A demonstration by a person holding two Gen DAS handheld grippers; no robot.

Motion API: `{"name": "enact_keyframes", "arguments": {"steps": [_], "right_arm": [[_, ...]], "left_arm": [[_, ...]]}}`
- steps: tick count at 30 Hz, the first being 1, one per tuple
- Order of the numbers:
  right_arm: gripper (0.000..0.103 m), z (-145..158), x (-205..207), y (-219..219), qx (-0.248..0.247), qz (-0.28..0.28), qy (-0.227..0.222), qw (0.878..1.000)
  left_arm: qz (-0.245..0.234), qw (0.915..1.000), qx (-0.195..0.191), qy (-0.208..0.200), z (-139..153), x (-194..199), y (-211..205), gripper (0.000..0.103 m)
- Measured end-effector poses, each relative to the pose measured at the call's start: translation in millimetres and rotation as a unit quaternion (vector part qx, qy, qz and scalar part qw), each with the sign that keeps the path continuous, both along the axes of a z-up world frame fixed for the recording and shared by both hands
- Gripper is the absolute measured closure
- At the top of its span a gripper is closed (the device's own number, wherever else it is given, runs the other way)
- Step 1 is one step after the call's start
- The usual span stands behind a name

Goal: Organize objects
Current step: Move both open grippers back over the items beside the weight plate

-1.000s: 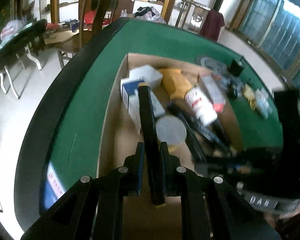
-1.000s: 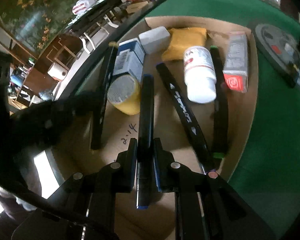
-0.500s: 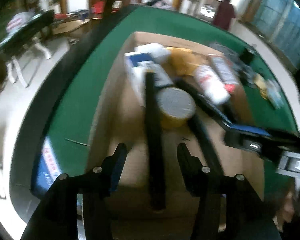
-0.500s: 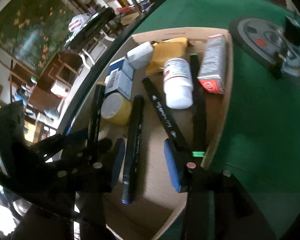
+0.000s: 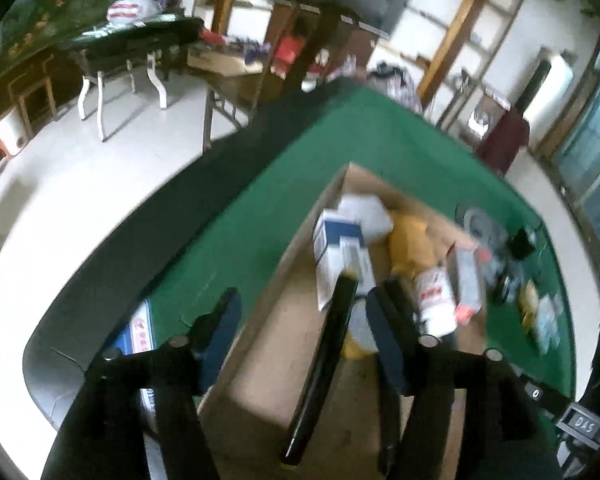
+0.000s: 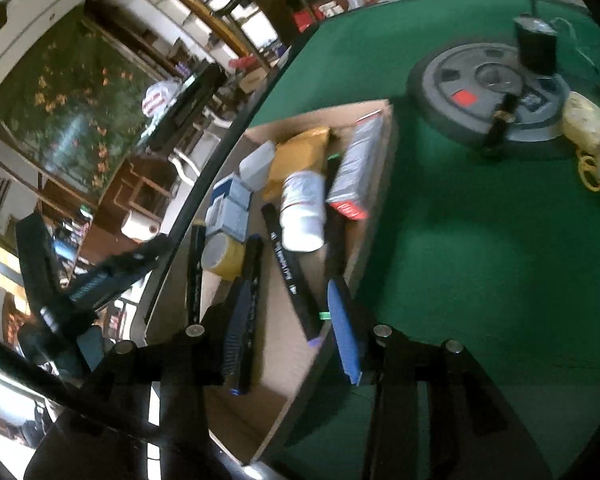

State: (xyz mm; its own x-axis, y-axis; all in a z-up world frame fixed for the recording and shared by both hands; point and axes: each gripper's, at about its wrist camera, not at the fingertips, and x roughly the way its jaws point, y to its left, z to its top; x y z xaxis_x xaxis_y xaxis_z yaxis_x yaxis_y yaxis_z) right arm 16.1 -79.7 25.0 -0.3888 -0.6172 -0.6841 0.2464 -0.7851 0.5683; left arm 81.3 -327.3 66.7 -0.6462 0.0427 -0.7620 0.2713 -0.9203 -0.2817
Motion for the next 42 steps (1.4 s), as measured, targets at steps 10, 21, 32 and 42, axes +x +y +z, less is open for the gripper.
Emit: {"name": "enact_keyframes", "arguments": {"steps": [10, 21, 32, 42], "right_arm": [[0.058, -0.8, 0.6, 90.2, -0.037, -0.089, 0.001, 0.995], [0.058, -12.2, 4.9, 113.2, -0.045, -0.095, -0.007, 0.994], [0.058, -16.9, 2.7, 115.5, -0.032, -0.108, -0.010, 0.994], [0.058, -18.9, 0.9, 115.8, -0.033, -0.112, -0.012, 0.993]], "left_arm": [[-0.036, 0.9992, 0.002, -0.015, -9.6, 0.9, 26.8, 0.037], [-0.006, 0.9992, 0.027, 0.030, 11.8, -28.4, 26.8, 0.037], [-0.076, 0.9875, 0.109, -0.085, -42.4, -109.5, 39.8, 0.035], [-0.065, 0.9978, 0.011, -0.007, 15.2, -47.3, 23.7, 0.033]]}}
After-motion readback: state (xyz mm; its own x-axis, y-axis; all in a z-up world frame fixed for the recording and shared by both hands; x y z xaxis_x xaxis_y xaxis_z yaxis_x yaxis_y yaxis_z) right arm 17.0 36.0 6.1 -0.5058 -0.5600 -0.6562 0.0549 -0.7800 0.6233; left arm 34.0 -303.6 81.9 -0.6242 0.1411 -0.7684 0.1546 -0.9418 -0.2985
